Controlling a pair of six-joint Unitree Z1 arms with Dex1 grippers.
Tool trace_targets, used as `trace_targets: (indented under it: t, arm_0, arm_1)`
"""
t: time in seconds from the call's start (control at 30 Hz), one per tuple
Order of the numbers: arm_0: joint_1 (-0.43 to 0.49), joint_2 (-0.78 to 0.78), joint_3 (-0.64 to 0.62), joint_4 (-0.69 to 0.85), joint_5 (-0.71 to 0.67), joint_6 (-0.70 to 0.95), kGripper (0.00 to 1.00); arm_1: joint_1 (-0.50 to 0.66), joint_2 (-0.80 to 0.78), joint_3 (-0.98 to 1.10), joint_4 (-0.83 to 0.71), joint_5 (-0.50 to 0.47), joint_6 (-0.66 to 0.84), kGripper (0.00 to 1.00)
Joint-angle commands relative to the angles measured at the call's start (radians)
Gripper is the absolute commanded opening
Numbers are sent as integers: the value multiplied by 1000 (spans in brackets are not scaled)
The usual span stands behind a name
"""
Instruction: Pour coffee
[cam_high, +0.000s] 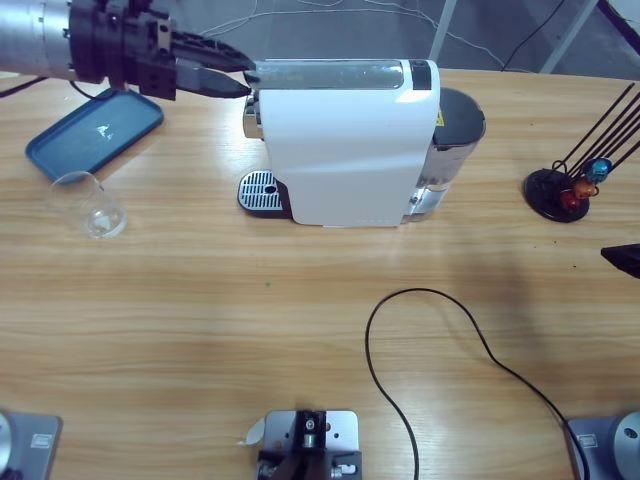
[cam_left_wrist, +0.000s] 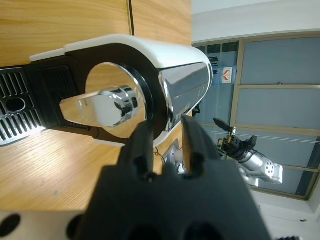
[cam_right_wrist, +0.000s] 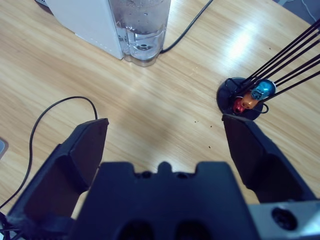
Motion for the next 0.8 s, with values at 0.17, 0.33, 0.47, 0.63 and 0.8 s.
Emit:
trace_targets:
  t: [0.17, 0.33, 0.47, 0.63, 0.8]
  arm_0:
    - [-3, 28, -13, -38, 13, 46, 0]
    - [-32, 8, -19, -78, 2, 22, 0]
    - [-58, -39, -37, -90, 10, -4, 0]
    - [-82, -74, -113, -86, 25, -7, 0]
    - [-108, -80, -195, -58, 42, -20, 0]
  arm_1:
    - [8, 6, 9, 6, -9, 9, 1000]
    - [8, 4, 9, 6, -9, 9, 1000]
    - [8, 4, 9, 6, -7, 9, 1000]
    - [8, 9, 9, 6, -9, 8, 1000]
    - [8, 13, 8, 6, -10, 8, 1000]
